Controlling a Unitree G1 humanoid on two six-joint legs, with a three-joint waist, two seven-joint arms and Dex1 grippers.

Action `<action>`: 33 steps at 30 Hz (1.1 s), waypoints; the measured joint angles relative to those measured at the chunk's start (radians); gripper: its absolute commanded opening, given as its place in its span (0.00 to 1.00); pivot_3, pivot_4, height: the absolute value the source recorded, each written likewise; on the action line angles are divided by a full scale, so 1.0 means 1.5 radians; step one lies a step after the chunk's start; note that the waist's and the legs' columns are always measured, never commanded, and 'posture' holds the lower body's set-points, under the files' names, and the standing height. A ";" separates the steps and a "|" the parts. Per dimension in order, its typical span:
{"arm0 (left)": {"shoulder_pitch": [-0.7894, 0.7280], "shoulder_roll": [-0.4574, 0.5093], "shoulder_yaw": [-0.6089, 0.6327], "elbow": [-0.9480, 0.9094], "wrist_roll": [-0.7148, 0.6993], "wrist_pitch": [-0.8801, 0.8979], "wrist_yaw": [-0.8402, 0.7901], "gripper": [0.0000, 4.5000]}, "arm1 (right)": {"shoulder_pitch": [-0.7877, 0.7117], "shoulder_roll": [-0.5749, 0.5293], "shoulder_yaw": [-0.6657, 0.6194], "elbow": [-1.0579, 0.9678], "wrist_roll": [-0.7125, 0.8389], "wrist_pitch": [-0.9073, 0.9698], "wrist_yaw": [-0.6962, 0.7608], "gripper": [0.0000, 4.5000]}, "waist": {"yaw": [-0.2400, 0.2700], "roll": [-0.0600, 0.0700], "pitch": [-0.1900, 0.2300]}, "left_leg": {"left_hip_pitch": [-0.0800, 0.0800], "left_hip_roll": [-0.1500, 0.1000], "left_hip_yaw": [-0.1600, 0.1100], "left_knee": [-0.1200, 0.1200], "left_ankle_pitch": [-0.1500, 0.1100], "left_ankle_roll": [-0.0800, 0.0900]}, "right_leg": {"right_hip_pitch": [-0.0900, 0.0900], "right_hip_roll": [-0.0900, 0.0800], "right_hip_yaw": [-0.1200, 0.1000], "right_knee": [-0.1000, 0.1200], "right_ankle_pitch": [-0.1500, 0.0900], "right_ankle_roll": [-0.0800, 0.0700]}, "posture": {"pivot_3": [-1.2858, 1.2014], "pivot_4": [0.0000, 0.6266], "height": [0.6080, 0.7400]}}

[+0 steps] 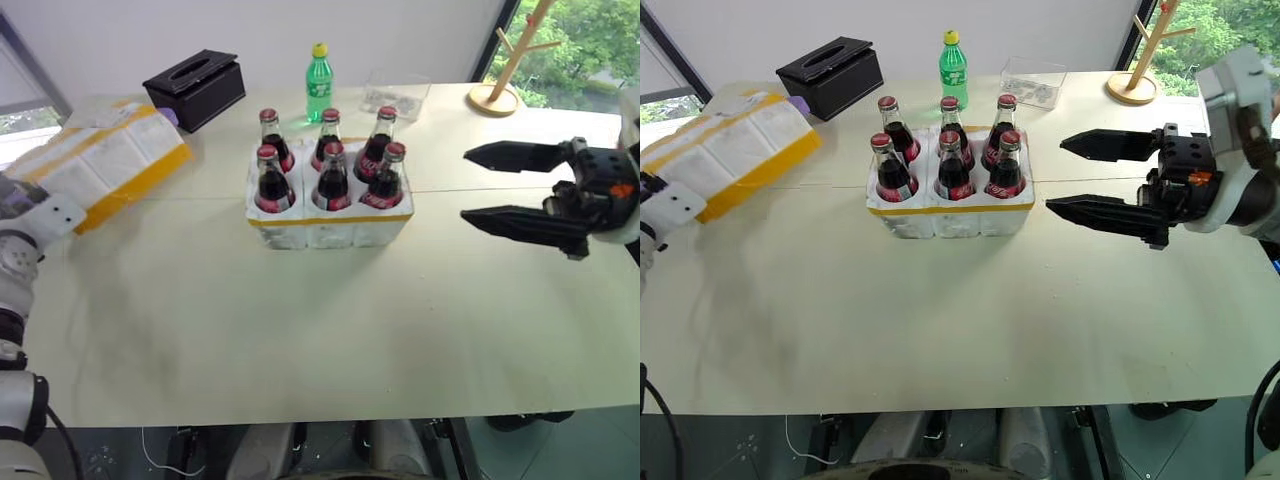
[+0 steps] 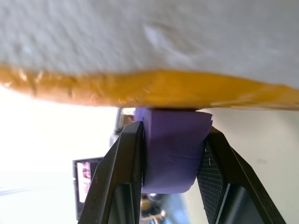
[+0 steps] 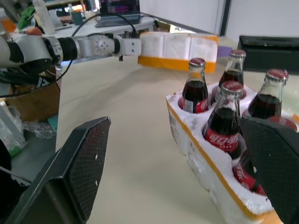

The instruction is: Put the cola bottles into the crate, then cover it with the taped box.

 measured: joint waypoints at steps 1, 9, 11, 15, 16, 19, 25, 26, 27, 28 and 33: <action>-0.001 0.007 0.008 -0.018 -0.008 -0.001 -0.009 0.35 | 0.001 -0.001 0.000 0.001 -0.004 -0.003 0.006 1.00 | 0.001 0.000 0.000 | 0.000 0.000 0.000 0.000 0.000 0.000 | 0.000 0.000 0.000 0.000 0.000 0.000 | 0.52 0.24 0.97; -0.068 0.017 0.063 -0.213 -0.084 0.024 -0.135 0.35 | 0.008 -0.005 0.004 0.017 -0.057 -0.045 0.029 1.00 | 0.002 -0.001 0.000 | -0.001 0.000 0.000 0.002 0.000 0.000 | 0.000 0.000 0.000 0.000 0.000 0.000 | 0.52 0.24 0.97; -0.086 0.017 0.068 -0.287 -0.097 0.031 -0.175 0.35 | 0.007 -0.004 0.008 0.025 -0.066 -0.054 0.032 1.00 | 0.001 -0.001 0.000 | -0.001 0.000 0.000 0.002 0.000 0.000 | 0.000 0.000 0.000 0.000 0.000 0.000 | 0.52 0.24 0.97; -0.120 0.001 0.067 -0.427 -0.112 0.045 -0.232 0.35 | 0.007 0.008 0.033 0.033 -0.093 -0.078 0.035 1.00 | 0.000 -0.001 0.001 | -0.001 0.000 0.000 0.002 0.000 0.000 | 0.000 0.000 0.000 0.000 0.000 0.000 | 0.52 0.24 0.97; -0.123 -0.005 0.066 -0.460 -0.115 0.055 -0.244 0.35 | 0.007 0.013 0.038 0.034 -0.099 -0.083 0.034 1.00 | -0.001 -0.001 0.001 | -0.001 0.000 0.000 0.002 0.000 -0.001 | 0.000 0.000 0.000 0.000 0.000 0.000 | 0.52 0.24 0.97; -0.120 -0.007 0.058 -0.509 -0.106 0.078 -0.269 0.35 | 0.007 0.027 0.043 0.035 -0.104 -0.090 0.027 1.00 | -0.006 -0.001 0.001 | -0.001 0.000 0.000 0.001 0.001 -0.001 | 0.000 0.001 0.000 0.000 0.000 0.000 | 0.52 0.24 0.97; -0.068 0.011 0.060 -0.515 -0.081 0.086 -0.272 0.35 | 0.007 0.033 0.042 0.041 -0.113 -0.104 0.018 1.00 | -0.006 -0.001 0.001 | -0.001 0.000 0.001 0.002 0.001 -0.001 | -0.001 0.001 0.000 0.001 0.000 0.000 | 0.52 0.24 0.97; -0.064 0.011 0.060 -0.513 -0.078 0.089 -0.271 0.35 | 0.007 0.036 0.042 0.042 -0.115 -0.107 0.017 1.00 | -0.005 -0.001 0.001 | -0.001 0.000 0.001 0.002 0.000 0.000 | -0.001 0.001 0.000 0.001 0.000 0.000 | 0.52 0.24 0.97; -0.064 0.012 0.060 -0.509 -0.077 0.092 -0.269 0.35 | 0.007 0.038 0.042 0.046 -0.116 -0.108 0.016 1.00 | -0.003 -0.002 0.001 | -0.001 0.000 0.001 0.002 0.000 0.000 | -0.001 0.001 0.000 0.001 0.000 0.000 | 0.52 0.24 0.97; -0.064 0.012 0.065 -0.503 -0.076 0.093 -0.266 0.35 | 0.007 0.040 0.042 0.050 -0.117 -0.109 0.013 1.00 | -0.002 -0.002 0.001 | -0.001 0.000 0.001 0.002 0.000 0.000 | -0.001 0.001 0.000 0.001 0.000 0.000 | 0.52 0.24 0.97; -0.067 0.024 0.080 -0.489 -0.074 0.094 -0.253 0.35 | -0.003 0.056 0.052 0.067 -0.133 -0.122 0.008 1.00 | 0.001 -0.002 0.001 | -0.001 0.000 0.001 0.002 0.001 -0.001 | 0.000 0.001 0.000 0.001 0.000 0.000 | 0.52 0.24 0.97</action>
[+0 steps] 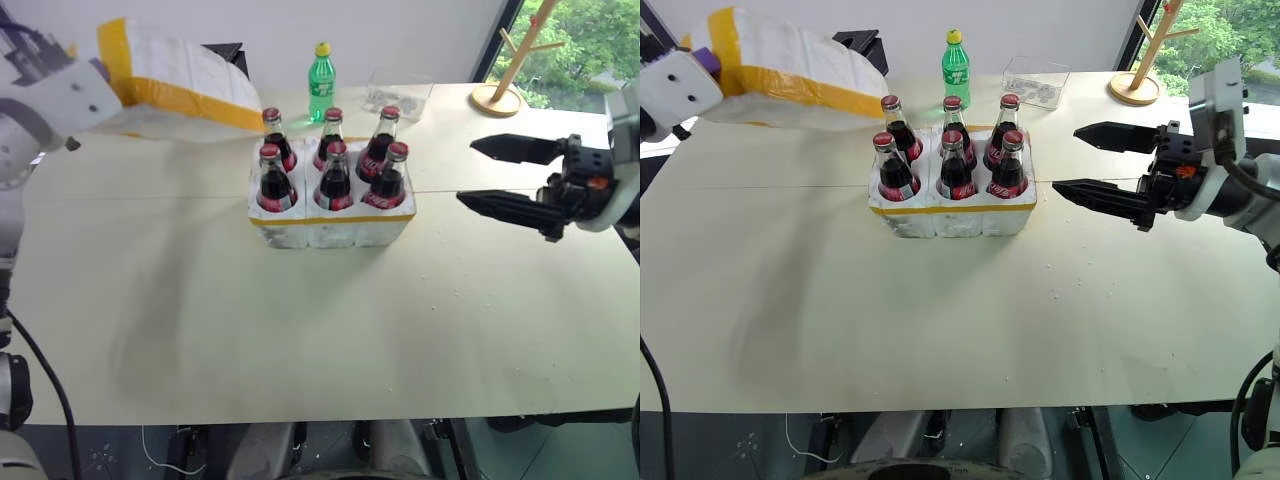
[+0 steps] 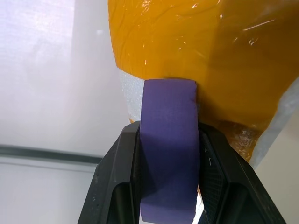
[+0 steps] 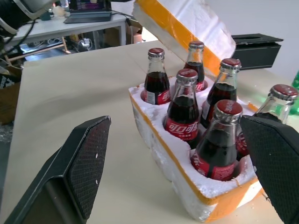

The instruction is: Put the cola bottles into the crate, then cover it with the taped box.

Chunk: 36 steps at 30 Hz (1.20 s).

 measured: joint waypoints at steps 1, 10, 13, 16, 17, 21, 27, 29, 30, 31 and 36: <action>-0.001 0.000 0.000 0.000 0.000 -0.001 0.004 0.35 | 0.000 0.001 0.004 0.001 -0.003 -0.001 0.000 1.00 | 0.000 0.000 0.000 | 0.000 0.000 0.000 0.000 0.000 0.000 | 0.000 0.000 0.000 0.000 0.000 0.000 | 0.52 0.24 0.97; -0.022 0.000 0.002 0.000 0.000 -0.004 0.026 0.35 | -0.017 0.006 0.011 0.007 -0.012 -0.006 0.001 1.00 | -0.001 0.000 0.000 | 0.000 0.000 0.000 0.000 0.000 0.000 | 0.000 0.000 0.000 0.000 0.000 0.000 | 0.52 0.24 0.97; -0.034 0.000 0.006 0.000 0.000 -0.010 0.037 0.35 | -0.019 0.009 0.021 0.007 -0.021 -0.009 0.003 1.00 | -0.001 0.000 0.000 | 0.000 0.000 0.000 0.000 0.000 -0.001 | 0.000 0.000 0.000 0.000 0.000 0.000 | 0.52 0.24 0.97; -0.058 -0.001 0.007 0.001 -0.002 -0.010 0.047 0.35 | -0.019 0.010 0.026 0.009 -0.025 -0.010 0.004 1.00 | -0.001 0.000 0.000 | 0.000 0.000 0.000 0.000 0.001 -0.001 | 0.000 0.000 0.000 0.000 0.000 0.000 | 0.52 0.24 0.97; -0.069 -0.003 0.011 0.001 -0.003 -0.010 0.049 0.35 | -0.019 0.010 0.026 0.009 -0.025 -0.010 0.005 1.00 | 0.000 0.000 0.000 | 0.000 0.000 0.000 0.000 0.001 -0.001 | 0.000 0.000 0.000 0.000 0.000 0.000 | 0.52 0.24 0.97; -0.112 -0.018 0.035 0.000 -0.032 -0.023 0.053 0.35 | -0.019 0.010 0.027 0.018 -0.032 -0.010 0.010 1.00 | -0.001 0.000 0.000 | 0.000 0.000 0.000 0.000 0.001 -0.002 | 0.000 0.000 0.000 0.000 0.000 0.000 | 0.52 0.24 0.97; -0.118 -0.058 0.062 -0.005 -0.110 -0.098 0.043 0.35 | -0.019 0.009 0.027 0.025 -0.044 -0.011 0.020 1.00 | -0.001 0.000 0.000 | 0.000 0.000 0.000 0.001 0.001 -0.002 | 0.000 0.000 0.000 0.000 0.000 0.000 | 0.52 0.24 0.97; -0.118 -0.074 0.072 -0.015 -0.144 -0.123 0.030 0.35 | -0.019 0.009 0.027 0.034 -0.050 -0.011 0.021 1.00 | -0.001 0.000 0.000 | 0.000 0.000 0.000 0.002 0.001 -0.002 | 0.000 0.000 0.000 0.000 0.000 0.000 | 0.52 0.24 0.97; -0.118 -0.077 0.073 -0.022 -0.157 -0.135 0.022 0.35 | -0.019 0.009 0.027 0.037 -0.051 -0.011 0.022 1.00 | -0.001 0.000 0.000 | 0.000 0.000 0.000 0.002 0.001 -0.002 | 0.001 0.000 0.000 0.000 0.000 0.000 | 0.52 0.24 0.97; -0.118 -0.081 0.073 -0.031 -0.167 -0.147 0.014 0.35 | -0.019 0.009 0.027 0.039 -0.052 -0.011 0.023 1.00 | -0.001 0.000 0.000 | 0.000 0.000 0.000 0.002 0.001 -0.002 | 0.001 0.000 0.000 0.000 0.000 0.000 | 0.52 0.24 0.97; -0.117 -0.114 0.070 -0.052 -0.191 -0.188 -0.004 0.35 | -0.019 0.009 0.027 0.045 -0.054 -0.010 0.026 1.00 | -0.001 0.000 0.000 | 0.000 0.000 0.000 0.004 0.001 -0.002 | 0.002 0.000 0.000 0.000 0.000 0.001 | 0.52 0.24 0.97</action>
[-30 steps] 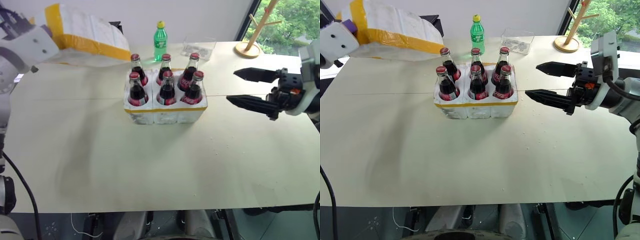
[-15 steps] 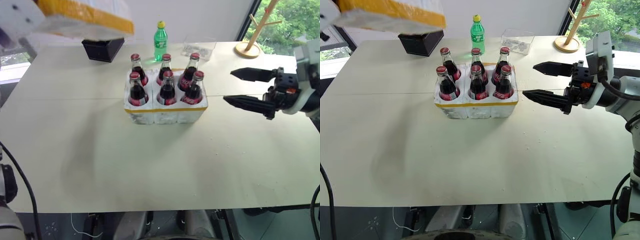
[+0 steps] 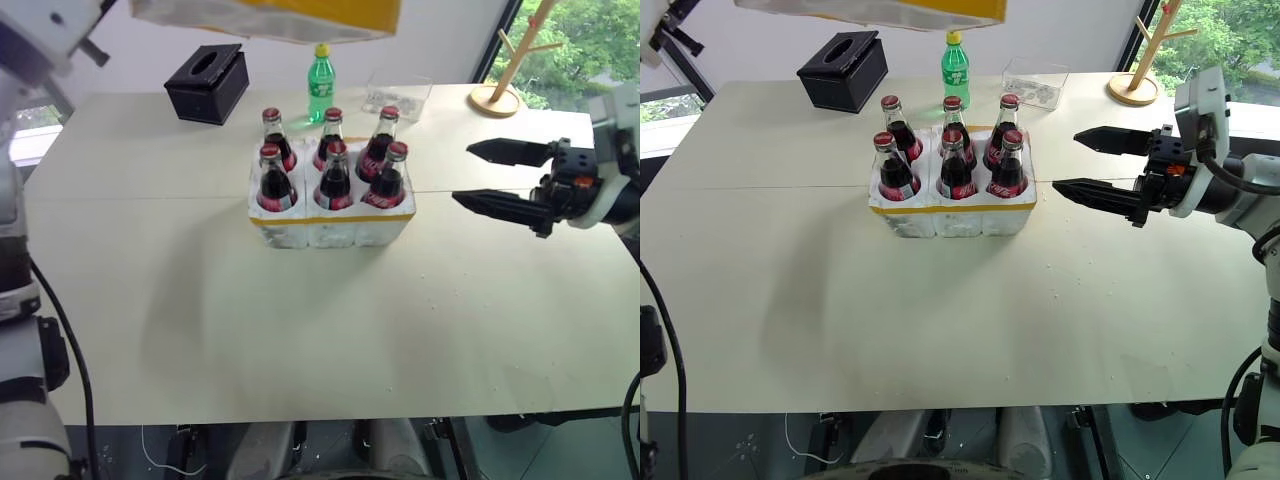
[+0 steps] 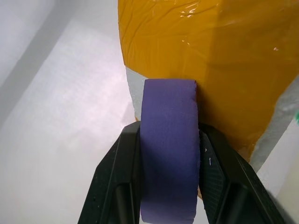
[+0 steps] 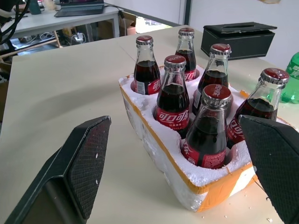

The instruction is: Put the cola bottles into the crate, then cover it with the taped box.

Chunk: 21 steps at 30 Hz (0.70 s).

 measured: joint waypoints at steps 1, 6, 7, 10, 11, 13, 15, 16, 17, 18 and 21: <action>0.000 -0.008 -0.001 -0.001 0.000 -0.004 -0.002 0.35 | 0.000 0.000 0.000 0.000 0.000 0.000 0.000 1.00 | 0.000 0.000 0.000 | 0.000 0.000 0.000 0.001 0.000 0.000 | 0.000 0.000 0.000 0.000 0.000 0.000 | 0.52 0.24 0.97; 0.001 -0.049 -0.031 0.001 0.004 -0.053 -0.012 0.35 | 0.000 -0.001 -0.001 -0.001 0.002 0.013 -0.010 1.00 | 0.001 0.000 0.000 | 0.000 0.000 0.000 0.002 -0.001 0.001 | 0.001 0.000 0.000 0.000 0.000 0.001 | 0.52 0.24 0.97; 0.001 -0.055 -0.037 0.005 0.007 -0.069 -0.012 0.35 | 0.000 -0.002 -0.001 -0.001 0.003 0.017 -0.012 1.00 | 0.001 0.000 0.000 | 0.000 0.000 0.000 0.002 -0.001 0.001 | 0.001 0.000 0.000 0.000 0.000 0.001 | 0.52 0.24 0.97; 0.002 -0.077 -0.060 0.029 0.021 -0.126 -0.012 0.35 | 0.000 -0.006 -0.007 -0.003 0.006 0.028 -0.017 1.00 | 0.001 0.000 0.000 | 0.000 0.000 0.000 0.002 -0.001 0.001 | 0.001 0.000 0.000 0.000 0.000 0.001 | 0.52 0.24 0.97; 0.002 -0.082 -0.068 0.040 0.026 -0.146 -0.013 0.35 | 0.000 -0.008 -0.010 -0.003 0.007 0.030 -0.020 1.00 | 0.001 0.000 0.000 | 0.000 0.000 0.000 0.002 -0.001 0.001 | 0.001 0.000 0.000 0.000 0.000 0.001 | 0.52 0.24 0.97; 0.005 -0.084 -0.083 0.061 0.038 -0.188 -0.016 0.35 | 0.000 -0.008 -0.015 -0.009 0.007 0.034 -0.026 1.00 | 0.000 0.000 0.000 | 0.000 0.000 0.000 0.002 -0.001 0.001 | 0.001 0.000 0.000 0.000 0.001 0.001 | 0.52 0.24 0.97; 0.011 -0.084 -0.095 0.085 0.056 -0.229 -0.020 0.35 | 0.003 -0.008 -0.023 -0.017 0.010 0.042 -0.031 1.00 | 0.000 0.000 0.000 | 0.000 0.000 0.000 0.002 -0.001 0.001 | 0.001 0.000 0.000 0.000 0.000 0.001 | 0.52 0.24 0.97; 0.013 -0.081 -0.102 0.097 0.065 -0.248 -0.020 0.35 | 0.006 -0.008 -0.026 -0.020 0.013 0.045 -0.035 1.00 | 0.000 0.000 0.000 | 0.000 0.000 0.000 0.002 -0.001 0.001 | 0.001 0.000 0.000 0.000 0.000 0.001 | 0.52 0.24 0.97; 0.018 -0.076 -0.106 0.117 0.080 -0.276 -0.020 0.35 | 0.012 -0.008 -0.032 -0.028 0.018 0.051 -0.039 1.00 | 0.000 0.000 0.000 | 0.000 0.000 0.000 0.002 -0.001 0.001 | 0.001 0.000 0.000 0.000 0.000 0.001 | 0.52 0.24 0.97; 0.022 -0.070 -0.106 0.138 0.093 -0.298 -0.020 0.35 | 0.020 -0.008 -0.037 -0.033 0.021 0.056 -0.043 1.00 | 0.000 0.000 0.000 | 0.000 0.000 0.000 0.002 -0.001 0.001 | 0.001 0.000 0.000 0.000 0.000 0.001 | 0.52 0.24 0.97; 0.029 -0.056 -0.107 0.183 0.114 -0.346 -0.018 0.35 | 0.028 -0.009 -0.050 -0.039 0.028 0.064 -0.053 1.00 | 0.000 0.000 0.000 | 0.000 0.000 0.000 0.002 -0.001 0.002 | 0.001 0.000 0.000 0.000 0.000 0.001 | 0.52 0.24 0.97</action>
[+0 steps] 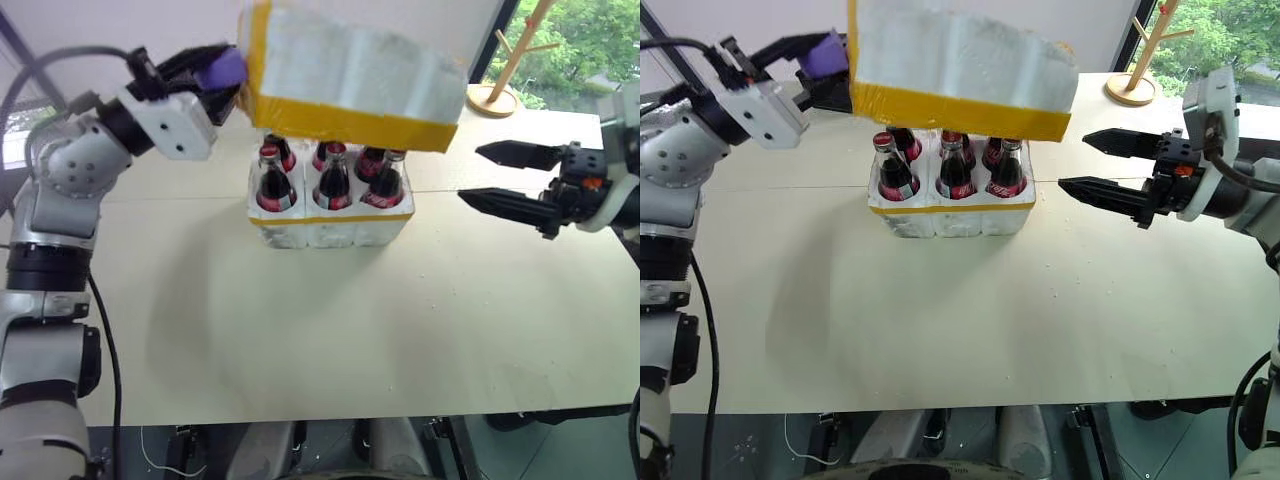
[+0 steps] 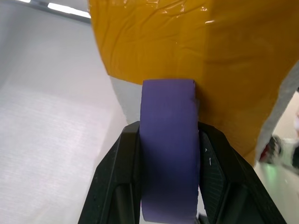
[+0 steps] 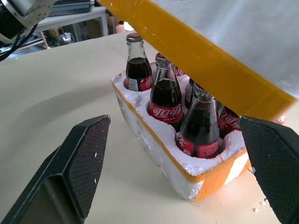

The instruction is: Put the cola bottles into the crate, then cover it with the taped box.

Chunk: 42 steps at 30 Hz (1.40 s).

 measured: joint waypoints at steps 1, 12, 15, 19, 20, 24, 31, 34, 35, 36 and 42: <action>0.003 0.001 0.000 0.006 0.000 -0.014 0.000 0.35 | 0.000 0.000 -0.003 -0.003 0.003 0.001 -0.002 1.00 | 0.000 0.000 0.000 | 0.000 0.000 0.000 0.000 0.000 0.001 | 0.000 0.000 0.000 0.000 0.000 0.000 | 0.52 0.24 0.97; 0.011 0.030 -0.024 0.092 0.001 -0.167 -0.025 0.35 | 0.001 0.000 -0.001 -0.001 0.002 0.007 -0.011 1.00 | 0.000 0.000 0.000 | 0.000 0.000 0.000 0.000 0.000 0.001 | 0.000 0.000 0.000 0.000 0.000 0.000 | 0.52 0.24 0.97; 0.000 0.042 -0.027 0.117 0.001 -0.195 -0.039 0.35 | -0.002 0.000 0.004 0.000 0.002 0.006 -0.011 1.00 | 0.000 0.000 0.000 | 0.000 0.000 0.000 0.000 -0.001 0.001 | 0.000 0.000 0.000 0.000 0.000 0.000 | 0.52 0.24 0.97; 0.001 0.056 -0.028 0.116 -0.006 -0.204 -0.056 0.35 | -0.003 0.000 0.004 0.000 0.002 0.006 -0.011 1.00 | 0.000 0.000 0.000 | 0.000 0.000 0.000 0.000 -0.001 0.002 | 0.000 0.000 0.000 0.000 0.000 0.000 | 0.52 0.24 0.97; 0.011 0.062 -0.028 0.106 -0.014 -0.204 -0.062 0.35 | -0.003 0.000 0.004 0.000 0.002 0.005 -0.011 1.00 | -0.001 0.000 0.000 | 0.000 0.000 0.000 0.000 -0.001 0.002 | 0.000 0.000 0.000 0.000 0.000 0.000 | 0.52 0.24 0.97; 0.056 0.086 -0.027 0.069 -0.034 -0.200 -0.084 0.35 | -0.002 0.000 0.004 0.001 0.001 0.001 -0.009 1.00 | -0.001 0.000 0.000 | 0.000 0.000 0.000 0.000 -0.001 0.002 | 0.000 0.000 0.000 0.000 0.000 0.000 | 0.52 0.24 0.97; 0.125 0.131 -0.021 0.014 -0.071 -0.155 -0.118 0.35 | 0.000 0.001 0.014 0.014 -0.015 -0.018 0.004 1.00 | 0.000 0.000 0.000 | 0.000 0.000 0.000 0.000 -0.002 0.003 | 0.000 0.000 0.000 0.000 0.000 0.000 | 0.52 0.24 0.97; 0.177 0.161 -0.015 -0.041 -0.123 -0.088 -0.156 0.35 | 0.013 0.001 0.030 0.017 -0.032 -0.037 0.022 1.00 | -0.002 0.000 0.000 | 0.000 0.000 0.000 0.000 -0.002 0.003 | 0.000 0.000 0.000 0.000 0.000 0.000 | 0.52 0.24 0.97; 0.211 0.181 -0.005 -0.076 -0.165 -0.027 -0.184 0.35 | 0.018 0.001 0.032 0.022 -0.038 -0.041 0.029 1.00 | -0.002 0.001 0.000 | 0.000 0.000 0.000 0.000 -0.002 0.003 | 0.000 0.000 0.000 0.000 0.000 0.000 | 0.52 0.24 0.97; 0.245 0.203 0.010 -0.108 -0.210 0.047 -0.213 0.35 | 0.020 0.001 0.033 0.030 -0.043 -0.044 0.033 1.00 | -0.003 0.001 0.000 | 0.000 0.000 0.000 0.000 -0.002 0.003 | 0.000 0.000 0.000 0.000 0.000 0.000 | 0.52 0.24 0.97; 0.477 0.323 0.169 -0.282 -0.514 0.517 -0.387 0.35 | 0.020 0.001 0.042 0.063 -0.061 -0.063 0.052 1.00 | -0.018 0.002 0.001 | 0.000 0.000 0.000 -0.001 -0.002 0.004 | -0.001 0.002 0.000 0.000 0.000 0.000 | 0.52 0.24 0.97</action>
